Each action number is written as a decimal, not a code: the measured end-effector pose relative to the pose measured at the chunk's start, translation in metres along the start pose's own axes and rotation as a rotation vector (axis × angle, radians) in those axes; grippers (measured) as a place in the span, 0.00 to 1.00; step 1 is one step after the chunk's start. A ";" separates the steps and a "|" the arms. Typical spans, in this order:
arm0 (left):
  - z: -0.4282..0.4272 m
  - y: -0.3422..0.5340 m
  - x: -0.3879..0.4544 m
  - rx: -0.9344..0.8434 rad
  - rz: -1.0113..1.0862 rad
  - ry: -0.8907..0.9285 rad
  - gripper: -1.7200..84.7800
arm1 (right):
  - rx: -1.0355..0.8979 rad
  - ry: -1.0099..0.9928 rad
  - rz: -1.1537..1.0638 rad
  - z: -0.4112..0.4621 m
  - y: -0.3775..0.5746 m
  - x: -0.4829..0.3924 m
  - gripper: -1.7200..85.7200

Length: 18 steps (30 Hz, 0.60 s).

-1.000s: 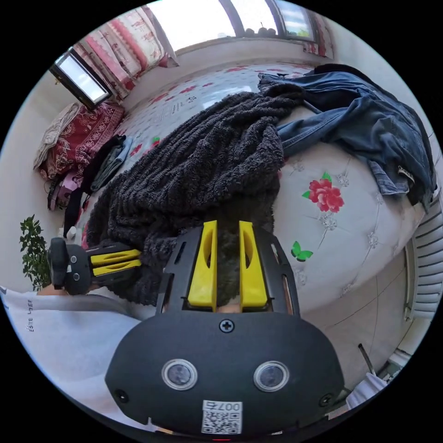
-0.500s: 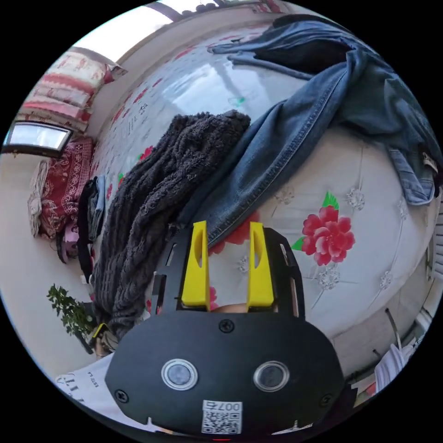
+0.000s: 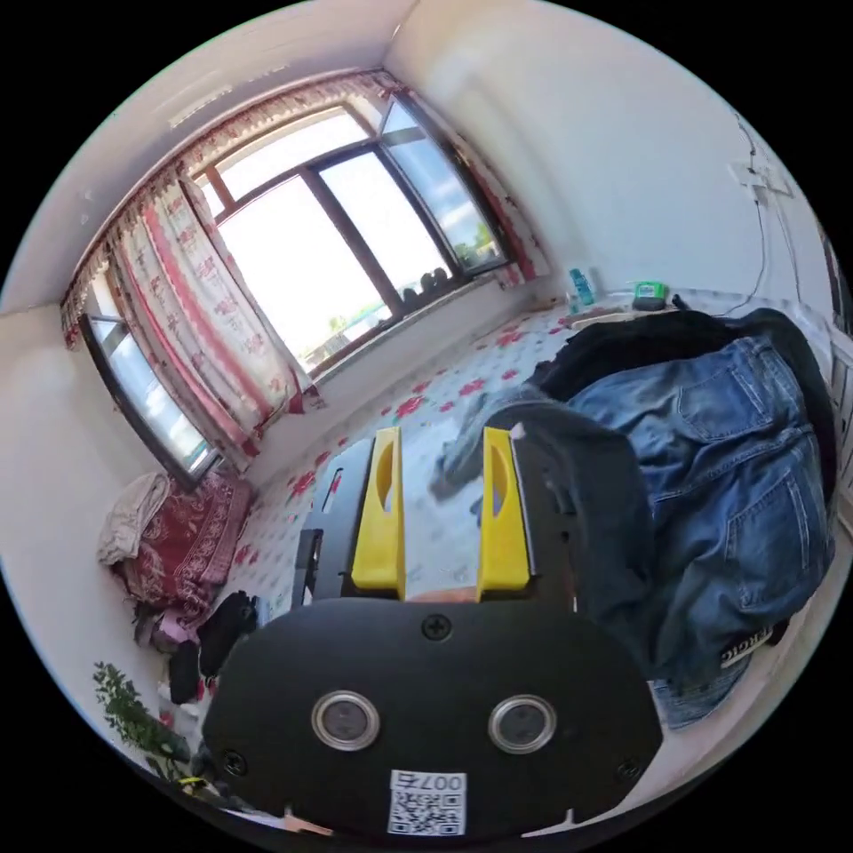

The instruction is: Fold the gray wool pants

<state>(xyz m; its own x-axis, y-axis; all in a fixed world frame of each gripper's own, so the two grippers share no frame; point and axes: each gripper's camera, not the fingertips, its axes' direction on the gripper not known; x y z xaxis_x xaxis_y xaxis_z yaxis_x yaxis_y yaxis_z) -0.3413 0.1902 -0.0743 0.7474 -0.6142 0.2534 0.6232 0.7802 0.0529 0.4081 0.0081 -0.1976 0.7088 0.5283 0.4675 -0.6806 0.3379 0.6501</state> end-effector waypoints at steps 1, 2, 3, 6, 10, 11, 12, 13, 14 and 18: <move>-0.006 0.010 -0.015 0.024 -0.069 0.037 0.11 | -0.051 -0.041 -0.018 0.008 0.011 -0.001 0.11; -0.009 0.016 -0.022 0.034 -0.104 0.057 0.12 | -0.160 -0.102 -0.033 0.029 0.042 -0.001 0.11; -0.013 0.028 -0.035 0.051 -0.170 0.095 0.12 | -0.292 -0.135 -0.030 0.054 0.084 0.000 0.12; -0.017 0.056 -0.056 0.093 -0.265 0.117 0.14 | -0.600 -0.117 -0.006 0.109 0.199 0.003 0.14; 0.009 0.063 -0.047 0.055 -0.177 0.203 0.16 | -0.738 -0.072 -0.034 0.138 0.288 -0.012 0.15; 0.016 0.060 -0.044 0.040 -0.167 0.228 0.17 | -0.757 -0.073 -0.030 0.145 0.301 -0.018 0.15; 0.034 0.051 -0.038 -0.002 -0.153 0.266 0.18 | -0.768 -0.089 -0.014 0.152 0.309 -0.024 0.14; 0.055 0.039 -0.030 -0.051 -0.130 0.283 0.19 | -0.774 -0.097 -0.002 0.156 0.311 -0.027 0.13; 0.065 0.032 -0.025 -0.078 -0.115 0.275 0.18 | -0.797 -0.120 0.014 0.163 0.315 -0.033 0.11; 0.083 -0.039 -0.002 -0.072 0.018 0.250 0.12 | -0.687 -0.177 -0.025 0.148 0.280 -0.066 0.04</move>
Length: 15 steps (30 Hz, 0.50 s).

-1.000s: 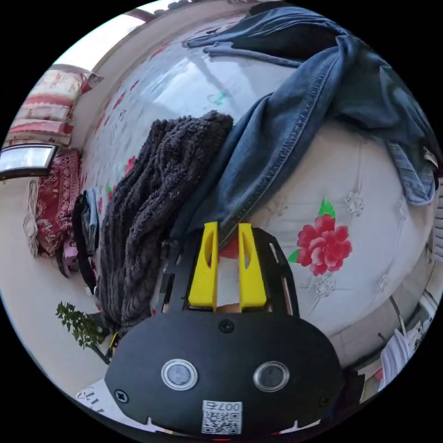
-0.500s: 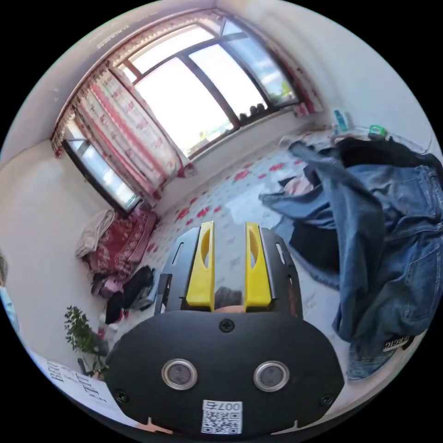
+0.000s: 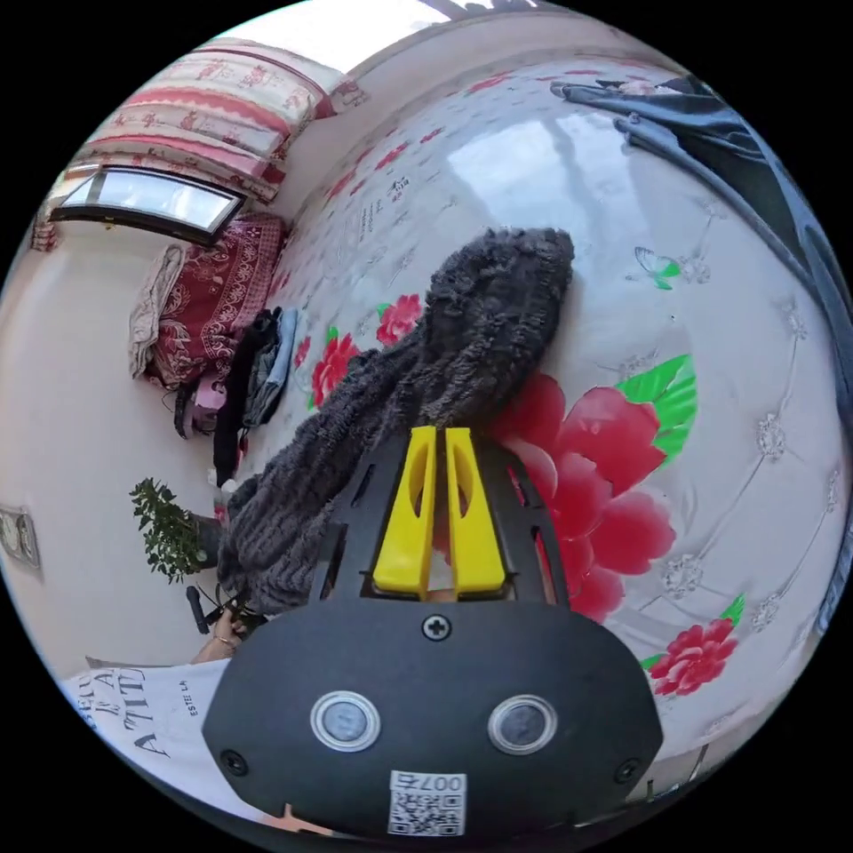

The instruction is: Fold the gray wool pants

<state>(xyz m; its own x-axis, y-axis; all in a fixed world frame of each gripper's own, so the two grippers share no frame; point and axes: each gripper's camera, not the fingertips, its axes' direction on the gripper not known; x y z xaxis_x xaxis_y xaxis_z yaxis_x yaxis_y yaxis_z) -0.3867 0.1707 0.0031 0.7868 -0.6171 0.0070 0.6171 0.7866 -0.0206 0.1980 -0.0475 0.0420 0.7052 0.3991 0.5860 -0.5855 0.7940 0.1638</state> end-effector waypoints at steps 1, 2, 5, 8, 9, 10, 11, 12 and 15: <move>-0.014 -0.029 0.010 0.041 0.072 0.014 0.10 | 0.034 -0.014 -0.022 -0.012 -0.004 -0.007 0.03; -0.023 -0.043 0.015 0.068 0.115 0.018 0.10 | 0.093 -0.046 -0.061 -0.039 -0.013 -0.022 0.03; -0.091 -0.110 0.040 0.258 0.297 0.066 0.09 | 0.254 -0.115 -0.168 -0.116 -0.026 -0.059 0.02; -0.180 -0.150 0.050 0.478 0.407 0.168 0.09 | 0.466 -0.134 -0.237 -0.197 -0.017 -0.092 0.02; -0.212 -0.157 0.051 0.527 0.446 0.203 0.09 | 0.543 -0.140 -0.254 -0.225 -0.006 -0.101 0.02; -0.237 -0.158 0.049 0.547 0.497 0.239 0.09 | 0.579 -0.142 -0.265 -0.237 0.001 -0.105 0.02; -0.246 -0.157 0.048 0.542 0.529 0.257 0.09 | 0.638 -0.143 -0.284 -0.257 0.018 -0.112 0.02; -0.260 -0.153 0.045 0.510 0.577 0.271 0.09 | 0.679 -0.139 -0.287 -0.272 0.036 -0.114 0.02; -0.261 -0.122 0.032 0.410 0.665 0.190 0.09 | 0.665 -0.099 -0.247 -0.281 0.083 -0.103 0.02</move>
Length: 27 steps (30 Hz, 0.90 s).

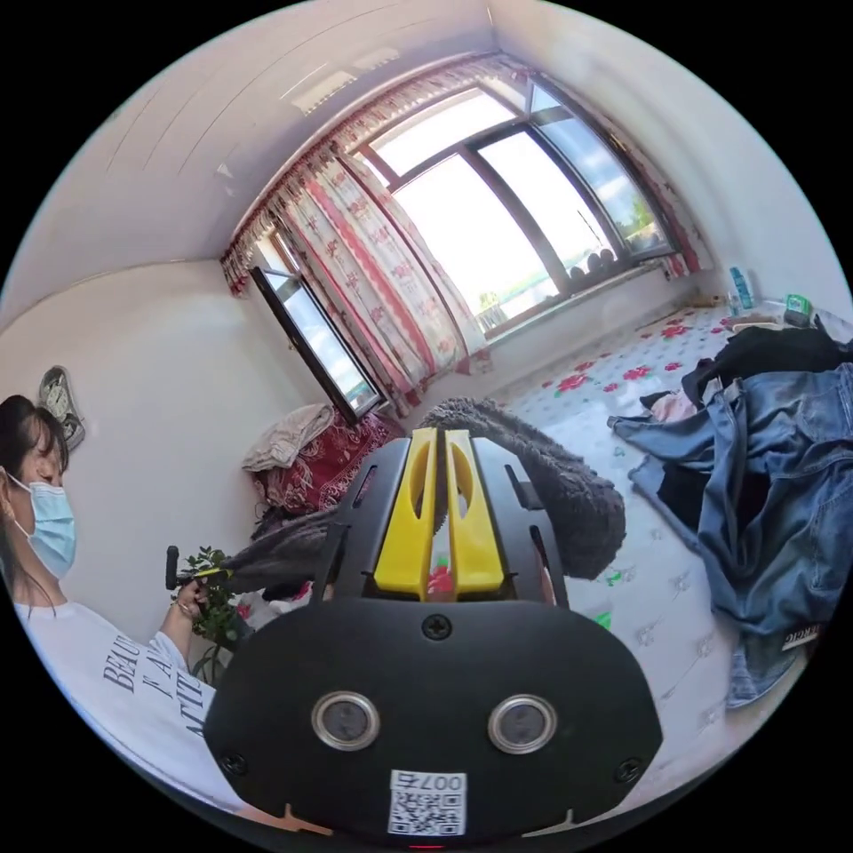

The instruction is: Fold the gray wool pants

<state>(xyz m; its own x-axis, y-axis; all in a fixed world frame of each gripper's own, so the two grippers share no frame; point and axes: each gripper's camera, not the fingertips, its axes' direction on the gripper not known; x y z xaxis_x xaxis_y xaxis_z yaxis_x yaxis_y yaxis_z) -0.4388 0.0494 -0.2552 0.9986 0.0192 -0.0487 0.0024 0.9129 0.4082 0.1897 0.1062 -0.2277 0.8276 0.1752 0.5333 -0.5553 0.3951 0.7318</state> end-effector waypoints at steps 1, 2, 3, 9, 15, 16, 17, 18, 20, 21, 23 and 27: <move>0.002 0.020 0.002 -0.066 0.011 -0.015 0.10 | -0.022 0.024 0.009 -0.004 0.010 0.002 0.02; 0.005 0.032 0.002 -0.099 0.003 -0.022 0.10 | -0.077 0.080 0.020 -0.010 0.033 0.009 0.03; 0.015 0.056 -0.001 -0.170 -0.034 -0.033 0.10 | -0.148 0.134 0.042 -0.010 0.060 0.018 0.03; 0.121 0.186 0.000 -0.650 -0.251 -0.121 0.13 | -0.569 0.349 0.339 0.005 0.218 0.090 0.07; 0.147 0.206 0.028 -0.730 -0.267 -0.243 0.13 | -0.484 0.389 0.493 -0.019 0.258 0.119 0.10; 0.144 0.199 0.029 -0.706 -0.285 -0.242 0.13 | -0.472 0.386 0.498 -0.019 0.257 0.122 0.10; 0.143 0.195 0.030 -0.697 -0.290 -0.235 0.13 | -0.443 0.378 0.508 -0.019 0.254 0.128 0.10; 0.142 0.187 0.034 -0.684 -0.290 -0.227 0.12 | -0.420 0.366 0.525 -0.016 0.250 0.135 0.10; 0.137 0.176 0.039 -0.658 -0.291 -0.238 0.12 | -0.407 0.346 0.549 -0.008 0.244 0.146 0.10; 0.134 0.171 0.043 -0.641 -0.305 -0.240 0.11 | -0.406 0.337 0.554 -0.001 0.240 0.153 0.10; 0.129 0.166 0.046 -0.605 -0.347 -0.231 0.11 | -0.426 0.346 0.556 0.013 0.234 0.164 0.10; 0.125 0.165 0.059 -0.541 -0.477 -0.193 0.11 | -0.432 0.397 0.540 0.045 0.221 0.180 0.09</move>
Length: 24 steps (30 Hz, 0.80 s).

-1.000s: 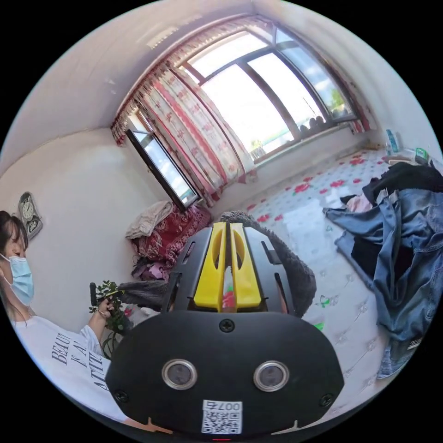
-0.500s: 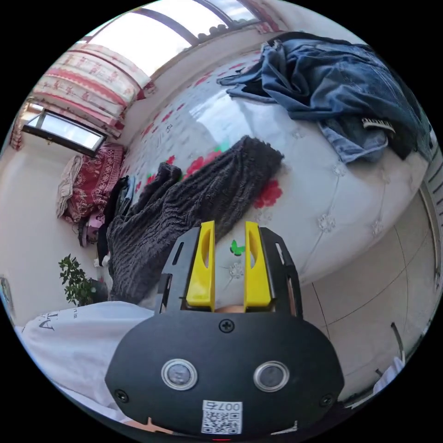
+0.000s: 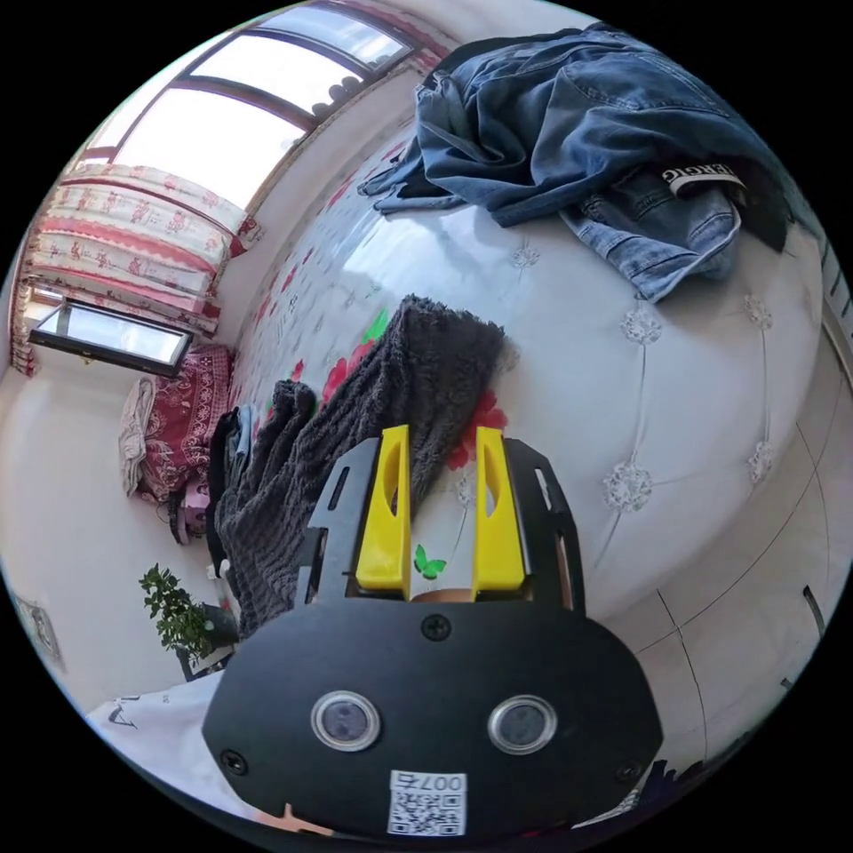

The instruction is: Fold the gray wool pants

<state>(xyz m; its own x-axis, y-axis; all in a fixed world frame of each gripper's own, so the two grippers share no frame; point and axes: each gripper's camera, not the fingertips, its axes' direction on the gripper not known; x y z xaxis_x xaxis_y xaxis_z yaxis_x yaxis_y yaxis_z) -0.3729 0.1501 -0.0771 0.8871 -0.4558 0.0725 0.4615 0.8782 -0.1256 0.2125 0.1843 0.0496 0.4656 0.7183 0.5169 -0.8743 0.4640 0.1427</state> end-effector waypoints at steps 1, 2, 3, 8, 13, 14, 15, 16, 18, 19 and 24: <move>-0.001 0.003 0.005 0.008 -0.022 0.012 0.11 | 0.002 0.010 -0.005 0.004 -0.003 -0.002 0.09; -0.001 0.005 0.007 0.012 -0.031 0.016 0.11 | -0.010 0.028 -0.007 0.013 -0.010 -0.004 0.08; -0.003 0.008 0.012 0.022 -0.047 0.021 0.11 | -0.040 0.035 -0.005 0.024 -0.017 -0.005 0.07; -0.002 0.017 0.027 0.020 -0.080 0.027 0.11 | -0.068 0.004 -0.081 0.018 -0.033 -0.019 0.03; -0.007 0.029 0.033 0.034 -0.068 -0.026 0.10 | 0.037 0.025 -0.124 -0.063 -0.024 0.006 0.03; -0.007 0.030 0.033 0.035 -0.069 -0.030 0.10 | 0.022 0.083 -0.071 -0.073 -0.019 0.023 0.03; -0.006 0.031 0.033 0.035 -0.074 -0.031 0.10 | 0.031 0.154 -0.001 -0.081 -0.014 0.039 0.04; -0.005 0.030 0.032 0.036 -0.078 -0.021 0.09 | 0.045 0.184 0.028 -0.086 -0.012 0.044 0.04; -0.005 0.024 0.032 0.044 -0.082 0.002 0.09 | 0.121 0.174 0.019 -0.104 -0.013 0.036 0.06; -0.006 0.017 0.033 0.054 -0.082 0.014 0.09 | 0.140 0.165 -0.016 -0.105 -0.015 0.027 0.06; -0.003 -0.027 0.040 0.081 -0.054 0.050 0.10 | 0.038 -0.022 -0.411 -0.037 -0.055 -0.111 0.09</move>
<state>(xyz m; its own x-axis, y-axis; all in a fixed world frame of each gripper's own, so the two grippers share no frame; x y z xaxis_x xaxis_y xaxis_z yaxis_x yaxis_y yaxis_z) -0.3501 0.1083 -0.0735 0.8612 -0.5074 0.0277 0.5082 0.8602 -0.0422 0.2142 0.0976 -0.0467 0.7746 0.4652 0.4285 -0.6204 0.6906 0.3718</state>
